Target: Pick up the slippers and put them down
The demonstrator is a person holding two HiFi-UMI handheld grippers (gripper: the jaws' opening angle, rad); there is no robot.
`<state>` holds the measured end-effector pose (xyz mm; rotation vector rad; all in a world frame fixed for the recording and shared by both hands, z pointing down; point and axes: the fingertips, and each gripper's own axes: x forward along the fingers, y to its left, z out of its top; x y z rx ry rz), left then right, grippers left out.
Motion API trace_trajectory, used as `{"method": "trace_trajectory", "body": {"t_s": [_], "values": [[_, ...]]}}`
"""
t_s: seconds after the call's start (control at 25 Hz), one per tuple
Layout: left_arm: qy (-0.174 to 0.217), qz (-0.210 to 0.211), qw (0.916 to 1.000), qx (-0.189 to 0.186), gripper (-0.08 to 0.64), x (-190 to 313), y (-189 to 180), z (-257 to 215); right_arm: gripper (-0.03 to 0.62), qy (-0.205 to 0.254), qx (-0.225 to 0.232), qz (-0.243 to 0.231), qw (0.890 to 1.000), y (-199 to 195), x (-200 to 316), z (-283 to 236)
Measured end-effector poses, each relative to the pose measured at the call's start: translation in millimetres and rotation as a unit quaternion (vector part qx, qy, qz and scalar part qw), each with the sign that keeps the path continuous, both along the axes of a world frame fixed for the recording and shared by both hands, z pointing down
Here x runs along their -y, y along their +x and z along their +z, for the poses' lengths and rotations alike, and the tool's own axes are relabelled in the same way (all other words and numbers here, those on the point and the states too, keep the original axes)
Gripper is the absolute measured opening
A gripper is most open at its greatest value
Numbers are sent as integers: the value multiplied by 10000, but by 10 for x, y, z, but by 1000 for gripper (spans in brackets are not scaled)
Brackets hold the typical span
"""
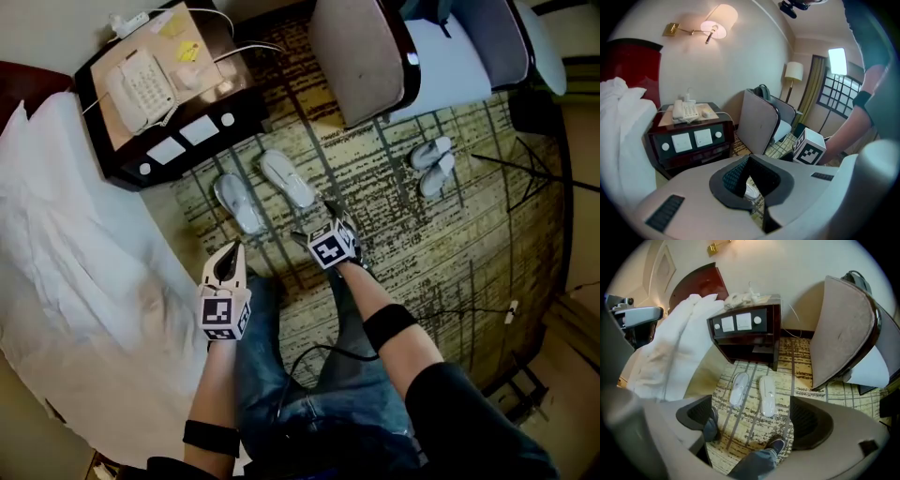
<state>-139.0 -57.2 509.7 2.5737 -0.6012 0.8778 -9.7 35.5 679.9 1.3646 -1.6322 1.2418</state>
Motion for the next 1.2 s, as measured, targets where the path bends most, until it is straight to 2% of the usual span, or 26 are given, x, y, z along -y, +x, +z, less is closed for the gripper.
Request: {"method": "trace_trajectory", "body": {"t_s": [0.16,0.36,0.64,0.92,1.04,1.2], "values": [[-23,-109,9999,14,0,16,123,842,546,-200,22,-136,9997,29,-39,931],[-20,66,10000,49,0,-14,247,2000,547,-353,-38,-278,9990,33,-85,2126],[-277,29,9995,136,0,-83,466,3288,546,-432,7,-172,9989,58,-111,3389],[-396,83,9991,142,0,-211,594,4107,546,-346,-246,-146,9990,112,-25,4200],[-394,99,9990,160,0,-226,595,4328,546,-315,-252,-86,9991,59,-21,4494],[-338,131,9992,164,0,-212,587,4513,545,-188,-505,-49,9985,103,39,4707]]}}
